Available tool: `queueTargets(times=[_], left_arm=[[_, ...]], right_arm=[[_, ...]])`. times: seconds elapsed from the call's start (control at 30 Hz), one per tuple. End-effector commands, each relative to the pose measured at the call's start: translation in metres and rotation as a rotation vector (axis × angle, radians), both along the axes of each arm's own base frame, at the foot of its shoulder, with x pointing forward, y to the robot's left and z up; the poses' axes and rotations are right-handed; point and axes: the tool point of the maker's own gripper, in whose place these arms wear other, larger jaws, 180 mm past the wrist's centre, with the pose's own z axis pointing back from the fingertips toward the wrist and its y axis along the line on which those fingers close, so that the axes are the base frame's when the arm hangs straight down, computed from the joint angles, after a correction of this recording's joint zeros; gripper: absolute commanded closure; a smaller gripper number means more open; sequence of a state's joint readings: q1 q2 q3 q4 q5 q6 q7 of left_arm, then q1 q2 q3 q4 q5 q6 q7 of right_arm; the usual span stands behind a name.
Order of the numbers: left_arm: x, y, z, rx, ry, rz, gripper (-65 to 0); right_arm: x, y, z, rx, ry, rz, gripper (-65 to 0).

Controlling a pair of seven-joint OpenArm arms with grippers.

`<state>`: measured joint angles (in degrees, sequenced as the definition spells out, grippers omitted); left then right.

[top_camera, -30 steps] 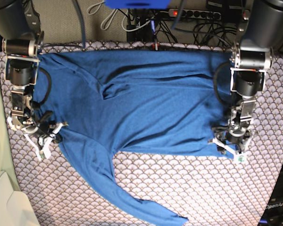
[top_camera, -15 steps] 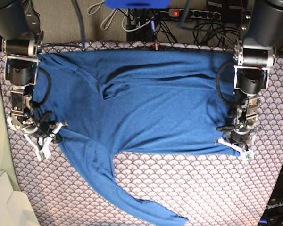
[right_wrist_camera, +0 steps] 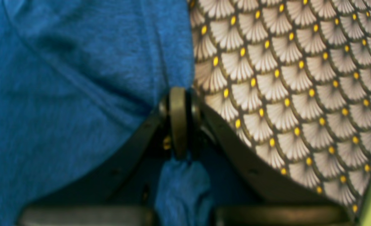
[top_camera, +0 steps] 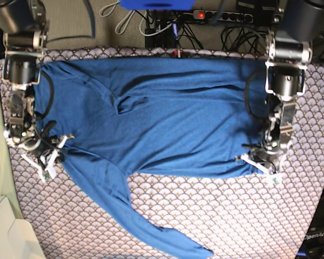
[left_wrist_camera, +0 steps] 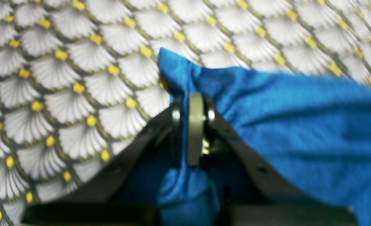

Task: Fold the T-shirt properly
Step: 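Grasp the shirt sides with both grippers and fold the hem half over toward the collar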

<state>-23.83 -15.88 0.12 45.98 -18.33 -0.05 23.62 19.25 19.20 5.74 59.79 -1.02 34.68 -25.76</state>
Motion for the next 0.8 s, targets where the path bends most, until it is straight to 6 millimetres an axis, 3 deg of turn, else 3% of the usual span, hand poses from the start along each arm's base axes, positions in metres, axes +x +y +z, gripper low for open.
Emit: queueTargets(times=[0.0,0.1,0.23,0.3,0.47,0.77], left_arm=[[0.008,0.006,0.019,0.011,-0.036,-0.006,-0.4],[-0.003,0.002,0.027,0.003,-0.031,-0.02,-0.4],[-0.02,0.023,0.041,-0.03,-0.056,0.051,-0.4],[-0.025,0.03,0.047,-0.035,-0.055,0.067,-0.4],[-0.04,0.037,0.056,-0.04,-0.041,0.083,-0.4],[-0.062,0.024,0.078,-0.02,-0.032,0.034,-0.4]], right_arm=[[0.014,-0.004,0.028,-0.005,-0.085,0.005,0.0],[0.004,0.002,0.033,-0.027,-0.108,0.031,0.0],[-0.009,0.008,0.041,-0.053,-0.14,0.059,0.0],[-0.019,-0.004,0.046,-0.076,-0.143,0.04,0.0],[-0.04,-0.008,0.055,-0.106,-0.171,0.04,0.0],[-0.078,0.005,0.059,-0.145,-0.178,0.092,0.0]])
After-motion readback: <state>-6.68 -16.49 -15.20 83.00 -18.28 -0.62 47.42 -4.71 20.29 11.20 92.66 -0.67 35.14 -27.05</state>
